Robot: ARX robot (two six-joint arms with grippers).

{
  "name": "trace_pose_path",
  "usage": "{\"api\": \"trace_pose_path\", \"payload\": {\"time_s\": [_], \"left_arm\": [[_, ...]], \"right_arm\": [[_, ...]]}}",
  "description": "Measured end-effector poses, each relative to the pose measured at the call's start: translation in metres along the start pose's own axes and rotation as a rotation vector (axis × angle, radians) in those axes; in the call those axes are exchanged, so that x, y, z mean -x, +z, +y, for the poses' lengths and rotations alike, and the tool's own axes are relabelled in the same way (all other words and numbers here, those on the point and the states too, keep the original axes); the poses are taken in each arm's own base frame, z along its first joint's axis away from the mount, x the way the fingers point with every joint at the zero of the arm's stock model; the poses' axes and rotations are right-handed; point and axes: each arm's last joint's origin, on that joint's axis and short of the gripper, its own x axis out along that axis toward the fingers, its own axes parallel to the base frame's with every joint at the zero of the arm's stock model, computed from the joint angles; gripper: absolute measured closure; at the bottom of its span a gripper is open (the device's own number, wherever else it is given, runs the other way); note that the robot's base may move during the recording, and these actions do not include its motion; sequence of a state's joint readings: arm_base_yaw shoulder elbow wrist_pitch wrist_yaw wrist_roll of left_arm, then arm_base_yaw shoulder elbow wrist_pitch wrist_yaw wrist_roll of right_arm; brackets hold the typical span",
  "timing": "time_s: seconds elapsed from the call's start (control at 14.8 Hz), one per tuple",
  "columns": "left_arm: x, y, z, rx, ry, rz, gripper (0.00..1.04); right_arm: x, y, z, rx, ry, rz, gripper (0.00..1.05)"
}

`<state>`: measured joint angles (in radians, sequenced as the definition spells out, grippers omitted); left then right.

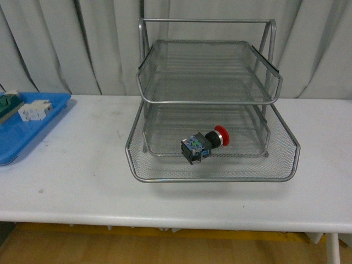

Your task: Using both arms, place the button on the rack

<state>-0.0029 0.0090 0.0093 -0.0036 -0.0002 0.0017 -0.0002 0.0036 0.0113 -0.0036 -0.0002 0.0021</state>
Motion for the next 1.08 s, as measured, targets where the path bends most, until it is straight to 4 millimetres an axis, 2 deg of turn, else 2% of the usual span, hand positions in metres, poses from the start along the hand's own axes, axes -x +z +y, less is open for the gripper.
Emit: {"api": "trace_pose_path", "payload": {"time_s": [0.27, 0.4, 0.47, 0.54, 0.61, 0.68, 0.74, 0.88, 0.94, 1.08], "left_arm": [[0.0, 0.0, 0.0, 0.0, 0.0, 0.0, 0.32], [0.0, 0.0, 0.0, 0.0, 0.0, 0.0, 0.07], [0.0, 0.0, 0.0, -0.001, 0.0, 0.0, 0.06], [0.0, 0.0, 0.0, 0.0, 0.0, 0.0, 0.07], [0.0, 0.0, 0.0, 0.0, 0.0, 0.0, 0.07], [0.0, 0.0, 0.0, 0.0, 0.0, 0.0, 0.07], [0.0, 0.0, 0.0, 0.0, 0.0, 0.0, 0.07], [0.0, 0.0, 0.0, 0.0, 0.0, 0.0, 0.07], [0.0, 0.0, 0.0, 0.0, 0.0, 0.0, 0.07], [0.0, 0.0, 0.0, 0.0, 0.0, -0.001, 0.07]], "right_arm": [[-0.002, 0.0, 0.0, -0.028, 0.004, 0.008, 0.06], [-0.024, 0.021, -0.001, -0.111, 0.007, -0.008, 0.06], [-0.043, 0.04, 0.001, -0.13, 0.018, -0.041, 0.06], [-0.069, 0.059, 0.007, -0.147, 0.035, -0.064, 0.06], [-0.1, 0.071, 0.018, -0.162, 0.061, -0.016, 0.06], [-0.132, 0.07, 0.033, -0.162, 0.08, 0.104, 0.06], [-0.157, 0.06, 0.048, -0.156, 0.111, 0.231, 0.06], [-0.196, 0.04, 0.086, -0.115, 0.162, 0.451, 0.09], [-0.202, 0.035, 0.1, -0.106, 0.19, 0.51, 0.19], [-0.203, 0.023, 0.122, -0.086, 0.233, 0.62, 0.43]]}}
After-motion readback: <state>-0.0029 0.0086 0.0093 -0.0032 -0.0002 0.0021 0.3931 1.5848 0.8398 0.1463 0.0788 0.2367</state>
